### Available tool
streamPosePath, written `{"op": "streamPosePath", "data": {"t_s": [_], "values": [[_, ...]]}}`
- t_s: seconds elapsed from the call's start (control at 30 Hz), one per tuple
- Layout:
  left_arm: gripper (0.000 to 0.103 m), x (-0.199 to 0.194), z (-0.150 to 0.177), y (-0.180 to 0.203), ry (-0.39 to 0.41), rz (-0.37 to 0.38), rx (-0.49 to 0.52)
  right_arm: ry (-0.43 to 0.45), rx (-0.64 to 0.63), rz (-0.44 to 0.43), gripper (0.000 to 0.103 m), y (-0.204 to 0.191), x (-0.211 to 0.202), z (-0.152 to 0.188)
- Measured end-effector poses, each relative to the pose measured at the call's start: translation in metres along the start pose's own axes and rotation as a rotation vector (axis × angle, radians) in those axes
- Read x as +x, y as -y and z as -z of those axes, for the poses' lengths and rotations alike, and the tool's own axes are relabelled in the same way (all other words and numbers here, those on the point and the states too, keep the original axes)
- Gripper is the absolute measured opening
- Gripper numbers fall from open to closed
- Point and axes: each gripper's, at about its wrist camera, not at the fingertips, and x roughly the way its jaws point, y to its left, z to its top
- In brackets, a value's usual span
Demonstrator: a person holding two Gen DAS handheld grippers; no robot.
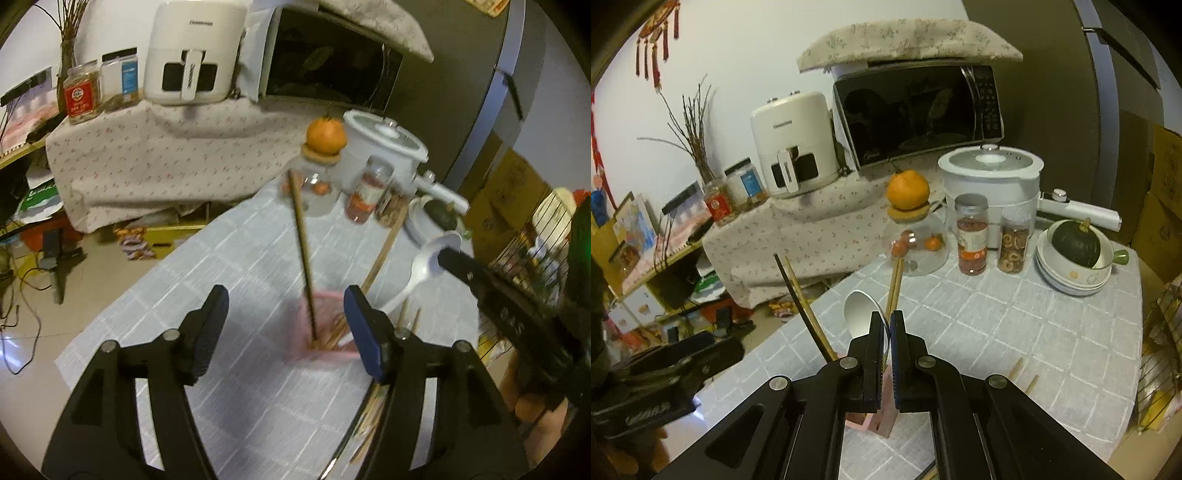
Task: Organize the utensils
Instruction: 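Carry the black chopstick and white spoon to the pink basket and release, then move both open tools back over the remaining utensils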
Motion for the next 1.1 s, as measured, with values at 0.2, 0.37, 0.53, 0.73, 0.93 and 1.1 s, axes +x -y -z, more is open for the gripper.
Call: {"op": "streamPosePath", "data": {"t_s": [0.2,0.37,0.53,0.73,0.93,1.1], "values": [[0.074,0.01,0.009,-0.018,-0.107,-0.027,-0.026,-0.088,-0.038,0.03,0.004,-0.009,0.03,0.011],[0.074,0.018,0.017,-0.028,-0.168,-0.018,-0.074,-0.123,-0.037,0.036,0.004,-0.013,0.044,0.017],[0.074,0.023,0.02,-0.027,-0.197,-0.002,-0.093,-0.149,-0.019,0.014,0.005,-0.013,0.051,0.02],[0.076,0.027,0.021,-0.021,-0.224,0.019,-0.083,-0.138,-0.017,-0.015,0.02,-0.011,0.036,0.013],[0.081,0.029,0.028,-0.013,-0.261,0.052,-0.094,-0.117,-0.032,-0.02,0.043,0.002,0.01,0.008],[0.082,0.031,0.036,0.0,-0.281,0.053,-0.052,-0.166,-0.049,0.016,0.054,0.024,-0.005,0.017]]}}
